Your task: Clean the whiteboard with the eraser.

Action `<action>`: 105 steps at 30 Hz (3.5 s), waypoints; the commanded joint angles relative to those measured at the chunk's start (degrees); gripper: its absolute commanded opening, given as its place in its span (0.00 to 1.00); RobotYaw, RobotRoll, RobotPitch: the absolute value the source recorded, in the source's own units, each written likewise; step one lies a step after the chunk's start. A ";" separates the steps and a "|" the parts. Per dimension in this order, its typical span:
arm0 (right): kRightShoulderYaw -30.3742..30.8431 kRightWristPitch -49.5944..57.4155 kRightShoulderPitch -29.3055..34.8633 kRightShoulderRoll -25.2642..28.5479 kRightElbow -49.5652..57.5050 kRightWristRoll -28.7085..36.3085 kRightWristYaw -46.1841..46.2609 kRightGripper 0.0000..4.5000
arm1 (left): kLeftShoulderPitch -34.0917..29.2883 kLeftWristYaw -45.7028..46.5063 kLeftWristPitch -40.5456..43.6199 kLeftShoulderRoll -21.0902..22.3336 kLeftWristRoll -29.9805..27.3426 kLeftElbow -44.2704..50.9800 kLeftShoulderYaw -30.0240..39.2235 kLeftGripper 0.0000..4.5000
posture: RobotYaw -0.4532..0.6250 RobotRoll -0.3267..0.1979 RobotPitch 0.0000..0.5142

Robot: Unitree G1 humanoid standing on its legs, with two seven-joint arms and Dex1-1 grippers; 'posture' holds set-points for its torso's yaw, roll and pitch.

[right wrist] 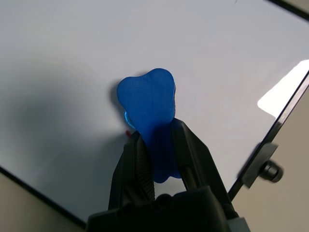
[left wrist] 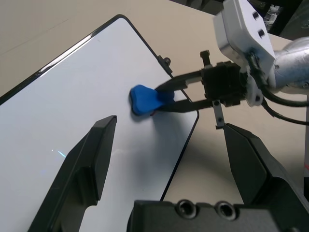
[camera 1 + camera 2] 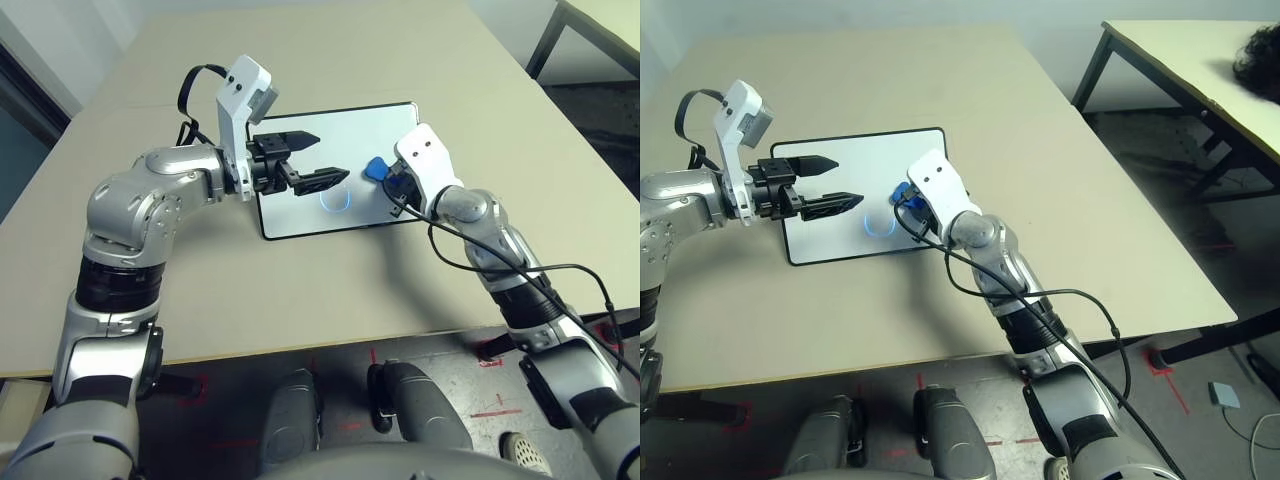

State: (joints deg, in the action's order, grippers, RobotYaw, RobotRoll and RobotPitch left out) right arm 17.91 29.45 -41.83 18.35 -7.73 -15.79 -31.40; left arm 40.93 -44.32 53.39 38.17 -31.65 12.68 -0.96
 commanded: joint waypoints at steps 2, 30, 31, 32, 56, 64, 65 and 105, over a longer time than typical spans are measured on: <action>-2.58 0.76 -2.05 1.24 -3.57 0.17 1.44 0.17 | -0.43 -0.09 0.13 0.09 0.15 0.21 -0.32 1.00 | 0.39 0.62 0.28; 2.24 5.85 5.47 -3.61 1.89 1.08 -0.66 0.15 | -0.46 -0.18 0.70 0.60 0.03 0.55 -0.10 1.00 | 0.40 0.62 0.31; 1.66 5.49 4.80 -3.22 1.19 1.00 -0.28 0.15 | -0.51 -0.17 0.71 0.61 0.02 0.60 -0.08 1.00 | 0.40 0.62 0.31; 1.02 5.00 3.96 -2.78 0.30 0.92 0.16 0.15 | -0.53 -0.16 0.67 0.59 0.04 0.56 -0.09 1.00 | 0.40 0.62 0.30; 1.54 0.43 6.95 -2.36 -2.34 2.37 1.24 0.15 | 0.29 -0.61 -0.18 0.26 0.50 -0.64 -0.56 1.00 | 0.39 0.62 0.31; 2.34 -0.70 7.24 -4.19 -3.77 1.97 1.23 0.15 | 0.11 -0.42 0.41 0.31 0.20 0.05 -0.52 1.00 | 0.39 0.62 0.31; 2.13 -1.37 7.04 -4.09 -4.81 1.86 1.56 0.15 | 0.06 -0.37 0.48 0.31 0.15 0.16 -0.48 1.00 | 0.40 0.62 0.32; 2.07 -4.40 8.75 -2.89 -5.36 0.69 0.78 0.15 | 0.77 -0.82 -0.31 -0.30 0.84 -0.90 -1.00 1.00 | 0.39 0.62 0.29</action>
State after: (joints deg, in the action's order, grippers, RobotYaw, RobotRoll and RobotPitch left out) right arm 17.70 21.52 -35.57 15.03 -9.35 -14.39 -29.06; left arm 41.96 -45.32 53.35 38.05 -31.39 11.89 -1.24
